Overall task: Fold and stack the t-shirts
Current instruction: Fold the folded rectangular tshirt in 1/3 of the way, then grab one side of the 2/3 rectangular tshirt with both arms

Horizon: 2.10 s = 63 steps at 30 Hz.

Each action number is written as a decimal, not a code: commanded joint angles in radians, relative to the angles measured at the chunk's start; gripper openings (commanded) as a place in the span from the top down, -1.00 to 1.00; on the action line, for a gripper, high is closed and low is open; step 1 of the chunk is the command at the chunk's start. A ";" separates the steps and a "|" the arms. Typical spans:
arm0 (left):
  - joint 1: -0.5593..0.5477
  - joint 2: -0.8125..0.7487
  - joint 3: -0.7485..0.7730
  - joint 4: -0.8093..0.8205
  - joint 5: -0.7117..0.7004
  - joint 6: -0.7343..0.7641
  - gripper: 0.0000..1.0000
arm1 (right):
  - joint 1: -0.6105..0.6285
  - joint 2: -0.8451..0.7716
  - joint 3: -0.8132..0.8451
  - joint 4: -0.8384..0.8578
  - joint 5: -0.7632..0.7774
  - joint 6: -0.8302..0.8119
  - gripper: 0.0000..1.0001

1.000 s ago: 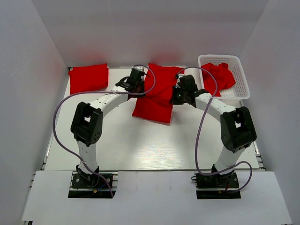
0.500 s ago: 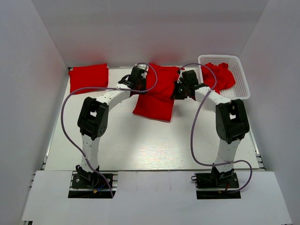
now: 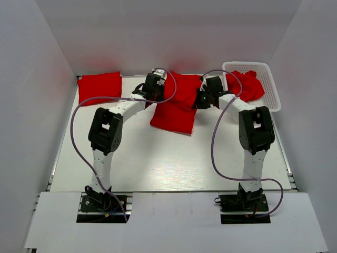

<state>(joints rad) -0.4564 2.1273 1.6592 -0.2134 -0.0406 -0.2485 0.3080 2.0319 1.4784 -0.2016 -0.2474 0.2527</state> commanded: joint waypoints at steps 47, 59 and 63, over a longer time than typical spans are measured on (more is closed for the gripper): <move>0.036 -0.207 -0.516 0.046 0.116 -0.034 -0.44 | 0.039 -0.197 -0.538 0.332 -0.219 0.249 -0.40; 0.025 -0.345 -0.694 0.094 0.148 -0.084 1.00 | 0.042 -0.344 -0.684 0.324 -0.168 0.246 1.00; 0.016 -0.551 -0.831 0.054 0.194 -0.112 1.00 | 0.046 -0.481 -0.808 0.254 -0.211 0.217 1.00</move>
<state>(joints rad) -0.4347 1.7355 0.9020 -0.0685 0.1204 -0.3370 0.3500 1.6535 0.7273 0.1162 -0.4343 0.5064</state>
